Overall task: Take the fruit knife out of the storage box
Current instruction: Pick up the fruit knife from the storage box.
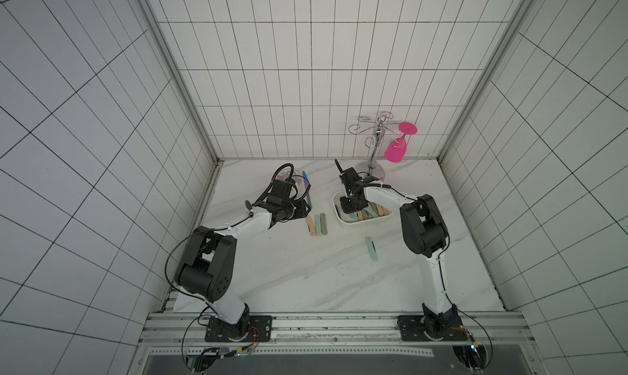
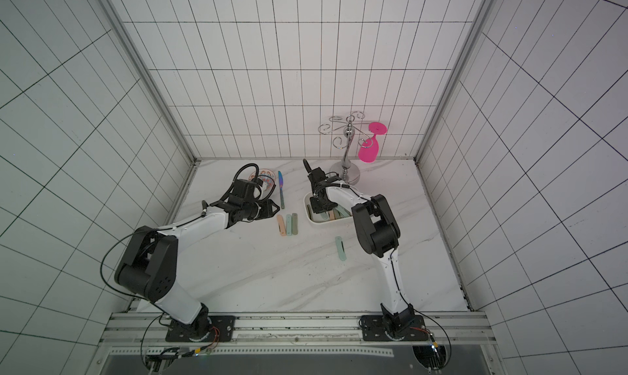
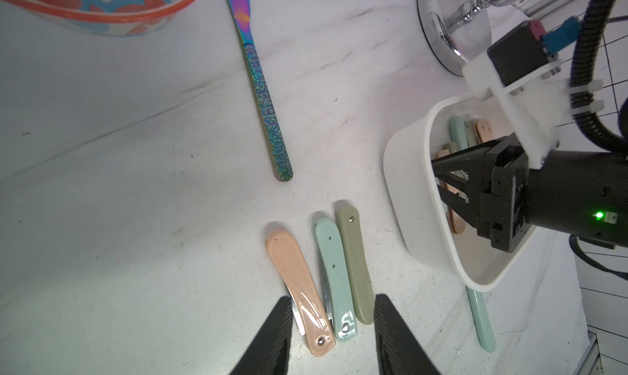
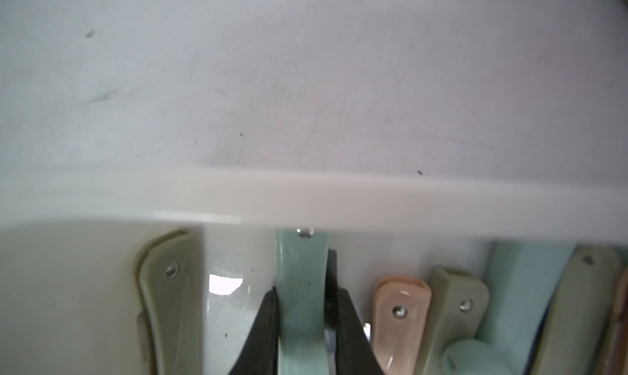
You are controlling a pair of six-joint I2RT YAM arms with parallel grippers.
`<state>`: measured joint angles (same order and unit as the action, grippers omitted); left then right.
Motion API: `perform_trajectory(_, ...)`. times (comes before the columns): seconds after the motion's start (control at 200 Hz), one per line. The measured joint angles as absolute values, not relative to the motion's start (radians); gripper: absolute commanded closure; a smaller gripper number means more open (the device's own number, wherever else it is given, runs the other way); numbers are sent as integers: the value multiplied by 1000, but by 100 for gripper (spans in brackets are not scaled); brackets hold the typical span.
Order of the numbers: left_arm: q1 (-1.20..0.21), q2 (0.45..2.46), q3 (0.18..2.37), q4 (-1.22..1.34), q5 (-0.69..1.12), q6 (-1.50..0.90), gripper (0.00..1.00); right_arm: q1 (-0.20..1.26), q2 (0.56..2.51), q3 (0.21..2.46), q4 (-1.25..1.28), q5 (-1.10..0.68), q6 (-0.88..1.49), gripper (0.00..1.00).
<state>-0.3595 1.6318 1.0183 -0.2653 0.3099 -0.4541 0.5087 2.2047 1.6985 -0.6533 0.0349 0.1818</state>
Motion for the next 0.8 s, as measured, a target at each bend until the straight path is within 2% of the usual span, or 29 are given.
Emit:
perform_trajectory(0.105, -360, 1621, 1025, -267, 312, -453, 57, 509, 2205, 1699, -653, 34, 183, 96)
perform_trajectory(0.135, -360, 1620, 1025, -266, 312, -453, 57, 509, 2204, 1699, -653, 35, 183, 100)
perform_trajectory(0.8, -360, 1619, 1025, -268, 316, -446, 56, 511, 2141, 1699, -659, 32, 183, 100)
